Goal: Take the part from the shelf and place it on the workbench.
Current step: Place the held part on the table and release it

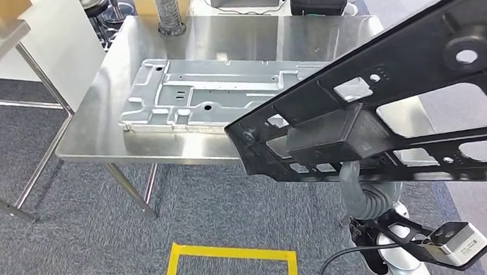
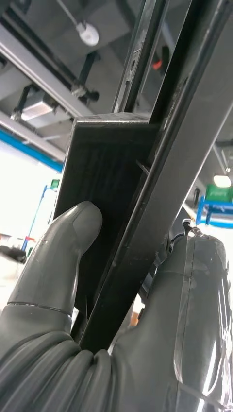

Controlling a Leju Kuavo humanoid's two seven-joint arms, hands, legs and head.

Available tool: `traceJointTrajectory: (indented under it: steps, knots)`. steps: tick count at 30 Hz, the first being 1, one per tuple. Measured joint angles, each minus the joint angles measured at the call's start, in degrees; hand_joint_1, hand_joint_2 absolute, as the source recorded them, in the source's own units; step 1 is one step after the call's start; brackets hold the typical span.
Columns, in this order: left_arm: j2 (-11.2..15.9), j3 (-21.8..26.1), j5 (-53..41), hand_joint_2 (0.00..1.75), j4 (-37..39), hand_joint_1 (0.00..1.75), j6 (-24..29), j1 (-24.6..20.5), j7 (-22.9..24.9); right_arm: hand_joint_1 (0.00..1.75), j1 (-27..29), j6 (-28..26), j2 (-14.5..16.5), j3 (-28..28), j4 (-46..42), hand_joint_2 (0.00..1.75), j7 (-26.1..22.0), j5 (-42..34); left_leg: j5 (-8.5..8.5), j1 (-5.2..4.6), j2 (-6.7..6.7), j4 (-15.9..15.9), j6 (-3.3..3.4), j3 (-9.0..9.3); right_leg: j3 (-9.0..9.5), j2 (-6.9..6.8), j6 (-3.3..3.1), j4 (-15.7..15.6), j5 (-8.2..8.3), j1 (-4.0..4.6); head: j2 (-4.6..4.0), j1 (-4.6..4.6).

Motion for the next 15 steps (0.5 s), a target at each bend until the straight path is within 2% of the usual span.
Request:
traceJointTrajectory:
  steps: [1,2,4,5,6,7,9,10,11,12,13,15]
  knots:
    - [0.0,0.0,0.0,1.75,0.0,0.0,0.0,-0.1,0.0,1.75,0.0,0.0,0.0,-0.1,-0.1,1.75,-0.2,-0.1,-0.59,-0.06,-0.04,-0.2,-0.29,0.67,0.23,-0.02,-0.34,-1.6,2.16,0.24,0.0,-0.03]
    - [0.0,0.0,-0.1,1.75,0.0,0.0,0.0,-0.2,-0.1,1.75,-0.1,-0.1,0.1,-0.2,-0.3,1.75,-0.6,-0.3,-0.72,-0.12,-0.07,-0.1,-0.69,1.23,0.47,0.02,-0.55,-2.2,2.87,0.35,0.0,-0.06]
    - [0.1,-0.1,-0.3,1.75,0.0,0.0,-0.1,-0.3,-0.2,1.75,-0.4,-0.1,0.3,-0.4,-1.0,1.75,-1.5,-1.2,-0.11,-0.1,-0.02,1.0,-1.44,1.43,1.8,0.18,-1.04,-2.9,2.41,0.2,0.01,-0.07]
    - [0.2,-0.1,-0.4,1.75,0.0,0.0,-0.1,-0.4,-0.3,1.75,-0.6,0.0,0.4,-0.5,-1.4,1.75,-1.8,-1.9,0.42,-0.07,0.06,3.0,-1.77,0.56,2.66,0.23,-1.37,-3.4,2.12,0.06,0.01,-0.11]
    - [0.3,-0.2,-0.4,1.75,0.0,0.0,-0.3,-0.5,-0.4,1.75,-0.8,0.0,0.5,-0.6,-1.8,1.75,-1.9,-2.5,0.41,-0.03,0.13,5.8,-2.01,-1.05,3.52,0.29,-1.62,-3.8,1.77,-0.05,0.01,-0.15]
    - [0.3,-0.3,-0.5,1.75,0.0,0.0,-0.4,-0.6,-0.4,1.75,-1.0,0.1,0.6,-0.7,-2.2,1.75,-1.9,-2.9,-0.33,0.03,0.2,9.2,-2.21,-3.31,4.28,0.3,-1.82,-4.0,1.28,-0.13,0.01,-0.16]
    - [0.4,-0.5,-0.5,1.75,0.0,0.0,-0.5,-0.6,-0.4,1.75,-1.2,0.1,0.8,-0.9,-2.6,1.75,-1.9,-3.4,-3.97,0.05,0.25,14.8,-2.52,-8.01,5.58,0.53,-1.99,-4.1,0.08,-0.16,0.01,-0.17]
    - [0.4,-0.5,-0.5,1.75,0.0,0.0,-0.4,-0.6,-0.4,1.75,-1.2,0.1,0.9,-0.9,-2.8,1.75,-2.0,-3.4,-5.8,0.05,0.26,15.9,-2.63,-9.66,6.36,0.75,-2.0,-4.1,-0.59,-0.15,0.01,-0.19]
    - [0.4,-0.6,-0.5,1.75,0.0,0.0,-0.4,-0.5,-0.4,1.75,-1.2,0.1,0.9,-0.9,-2.9,1.75,-2.0,-3.3,-6.61,0.05,0.26,15.4,-2.62,-10.57,7.26,1.04,-1.98,-4.1,-1.28,-0.15,0.01,-0.18]
    - [0.5,-0.7,-0.5,1.75,0.0,0.0,-0.4,-0.4,-0.3,1.75,-1.2,0.0,0.9,-0.9,-2.9,1.75,-2.0,-3.1,-5.85,0.04,0.25,13.3,-2.5,-10.82,8.25,1.31,-1.91,-4.1,-2.01,-0.14,0.01,-0.19]
    - [0.5,-0.8,-0.4,1.75,0.0,0.0,-0.4,-0.3,-0.3,1.75,-1.2,-0.4,1.0,-0.9,-2.9,1.75,-2.0,-2.7,-3.23,0.01,0.22,10.0,-2.28,-10.61,9.26,1.53,-1.83,-4.1,-2.78,-0.13,0.01,-0.19]
    - [0.7,-1.1,-0.3,1.75,0.1,0.0,-0.3,0.0,-0.3,1.75,-1.3,-1.7,1.0,-1.0,-3.0,1.75,-2.0,-1.6,4.16,-0.23,0.15,3.4,-1.63,-10.18,10.71,1.87,-1.5,-4.0,-4.22,0.02,0.01,-0.21]
